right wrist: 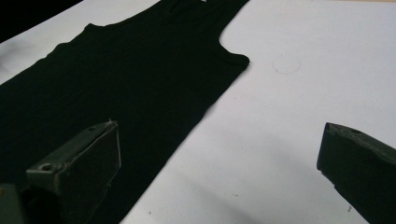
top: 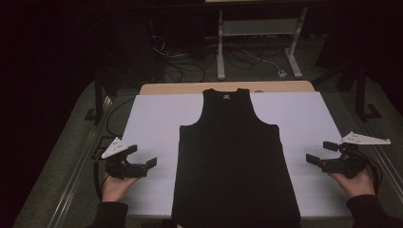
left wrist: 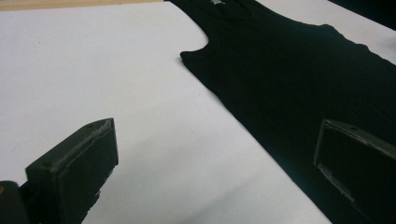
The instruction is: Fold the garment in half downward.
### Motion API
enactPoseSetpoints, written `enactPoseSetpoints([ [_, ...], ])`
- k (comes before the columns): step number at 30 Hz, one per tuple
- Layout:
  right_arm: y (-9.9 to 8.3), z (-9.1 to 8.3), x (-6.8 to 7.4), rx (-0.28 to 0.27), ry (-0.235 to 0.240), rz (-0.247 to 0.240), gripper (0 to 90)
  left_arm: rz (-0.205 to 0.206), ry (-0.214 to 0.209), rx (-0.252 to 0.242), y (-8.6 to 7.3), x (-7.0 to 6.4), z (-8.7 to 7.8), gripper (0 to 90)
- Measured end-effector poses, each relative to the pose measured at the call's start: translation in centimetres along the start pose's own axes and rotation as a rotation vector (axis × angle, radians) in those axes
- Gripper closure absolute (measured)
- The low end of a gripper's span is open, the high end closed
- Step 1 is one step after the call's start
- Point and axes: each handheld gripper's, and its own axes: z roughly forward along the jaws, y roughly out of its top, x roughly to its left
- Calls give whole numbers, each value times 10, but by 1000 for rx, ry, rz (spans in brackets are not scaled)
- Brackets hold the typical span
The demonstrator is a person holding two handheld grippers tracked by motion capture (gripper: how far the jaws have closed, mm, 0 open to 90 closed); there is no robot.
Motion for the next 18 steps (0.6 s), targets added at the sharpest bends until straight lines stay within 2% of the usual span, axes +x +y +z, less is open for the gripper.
enactPoseSetpoints([
  [18,2,-1,1,-12,3,-8,0,11,-14,-6,2,0,1,0],
])
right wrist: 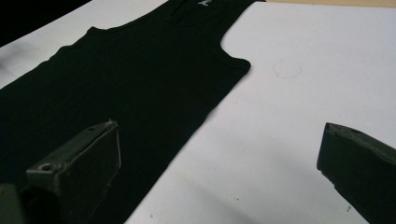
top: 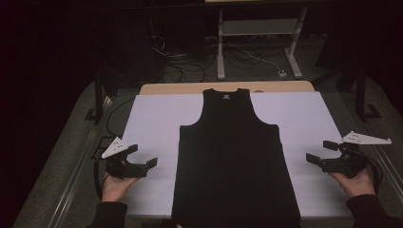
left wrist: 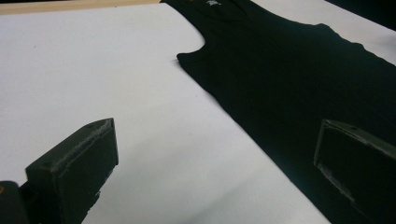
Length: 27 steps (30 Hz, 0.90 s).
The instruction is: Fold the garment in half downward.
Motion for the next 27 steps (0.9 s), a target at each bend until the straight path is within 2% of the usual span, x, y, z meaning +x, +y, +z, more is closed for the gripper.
enactPoseSetpoints([
  [20,11,1,4,10,-4,-23,0,36,-14,25,12,-2,5,0],
  [25,19,0,8,5,-9,-35,0,24,-15,33,19,1,7,0],
  [27,22,1,8,8,-8,-40,0,-3,-18,37,19,5,7,0],
])
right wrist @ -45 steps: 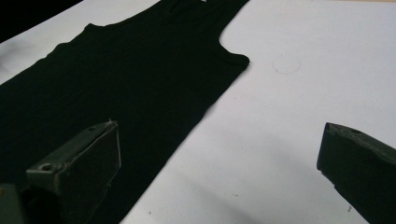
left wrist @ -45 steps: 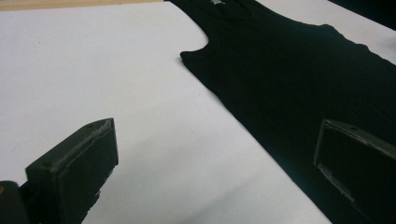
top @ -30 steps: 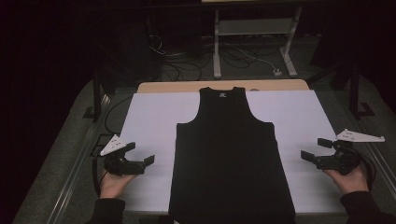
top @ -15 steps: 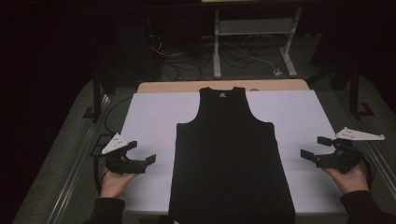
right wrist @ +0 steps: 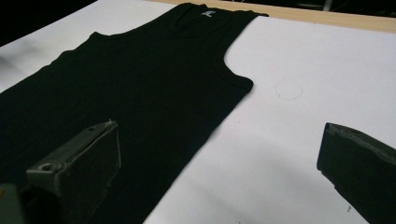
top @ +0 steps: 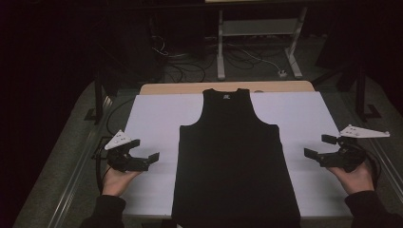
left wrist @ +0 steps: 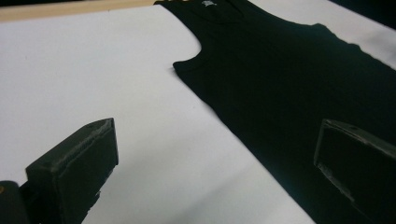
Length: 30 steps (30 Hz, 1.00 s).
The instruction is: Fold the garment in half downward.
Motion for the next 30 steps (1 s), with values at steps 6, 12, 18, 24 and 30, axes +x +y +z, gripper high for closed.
enactPoseSetpoints([
  [6,8,3,-1,18,7,-10,0,5,26,9,2,6,0,0],
  [12,20,10,-1,30,12,-36,0,38,33,20,10,9,3,0],
  [18,32,13,-1,33,19,-44,0,55,25,37,15,8,6,0],
  [24,39,18,-2,59,20,-50,0,74,10,39,23,6,9,0],
  [30,46,22,-3,72,28,-52,0,91,3,45,33,5,12,0],
])
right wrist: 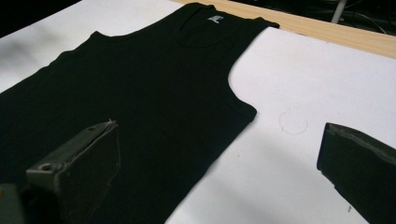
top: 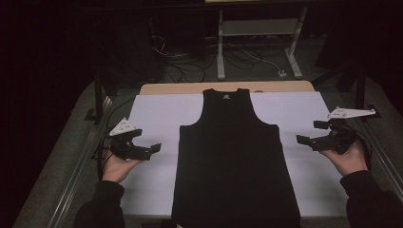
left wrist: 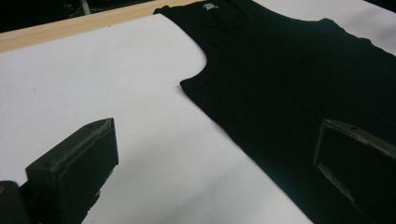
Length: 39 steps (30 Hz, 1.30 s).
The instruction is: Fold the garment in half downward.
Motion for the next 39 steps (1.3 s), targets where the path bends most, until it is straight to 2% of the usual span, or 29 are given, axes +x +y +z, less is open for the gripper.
enactPoseSetpoints([
  [8,6,4,-3,17,-2,0,0,12,-12,10,12,1,7,0],
  [21,16,10,-7,14,8,-3,0,26,-29,15,26,2,15,0],
  [39,39,31,-10,47,14,-19,0,40,-34,50,50,11,30,0],
])
